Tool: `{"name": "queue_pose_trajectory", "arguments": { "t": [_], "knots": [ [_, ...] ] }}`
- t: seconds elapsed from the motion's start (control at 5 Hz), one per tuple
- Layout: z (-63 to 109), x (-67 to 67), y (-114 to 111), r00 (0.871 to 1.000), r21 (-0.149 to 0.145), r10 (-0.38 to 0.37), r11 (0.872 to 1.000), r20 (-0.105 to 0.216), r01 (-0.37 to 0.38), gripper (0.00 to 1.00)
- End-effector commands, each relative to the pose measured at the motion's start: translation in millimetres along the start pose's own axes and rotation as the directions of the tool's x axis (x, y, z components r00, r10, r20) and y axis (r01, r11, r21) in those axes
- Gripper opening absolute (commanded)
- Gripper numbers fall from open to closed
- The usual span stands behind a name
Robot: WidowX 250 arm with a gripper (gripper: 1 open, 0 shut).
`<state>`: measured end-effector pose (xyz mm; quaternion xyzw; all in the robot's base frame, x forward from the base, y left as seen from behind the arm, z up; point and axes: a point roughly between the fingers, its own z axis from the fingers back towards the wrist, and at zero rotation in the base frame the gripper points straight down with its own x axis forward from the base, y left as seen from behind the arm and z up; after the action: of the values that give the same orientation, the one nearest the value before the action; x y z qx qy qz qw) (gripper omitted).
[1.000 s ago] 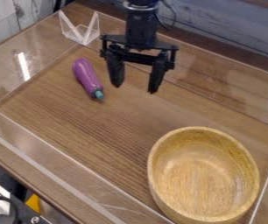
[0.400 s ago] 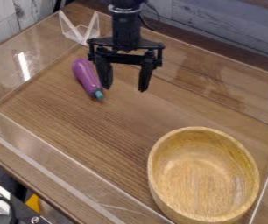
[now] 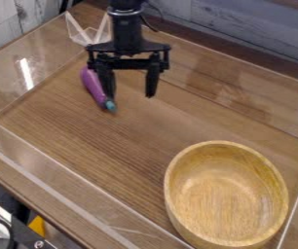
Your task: Put the purple eggplant in the brown bowl
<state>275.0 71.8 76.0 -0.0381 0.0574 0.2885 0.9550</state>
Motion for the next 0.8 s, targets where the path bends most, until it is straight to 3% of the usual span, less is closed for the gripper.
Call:
{"name": "queue_pose_trajectory", "arguments": {
  "t": [0.0,0.6],
  "knots": [
    [6.3,13.4,12,0.996,-0.044,0.071,0.997,0.062,-0.068,1.0],
    [-2.8,46.1,39,0.956,-0.152,0.258,0.96,0.139,-0.237,1.0]
  ]
}}
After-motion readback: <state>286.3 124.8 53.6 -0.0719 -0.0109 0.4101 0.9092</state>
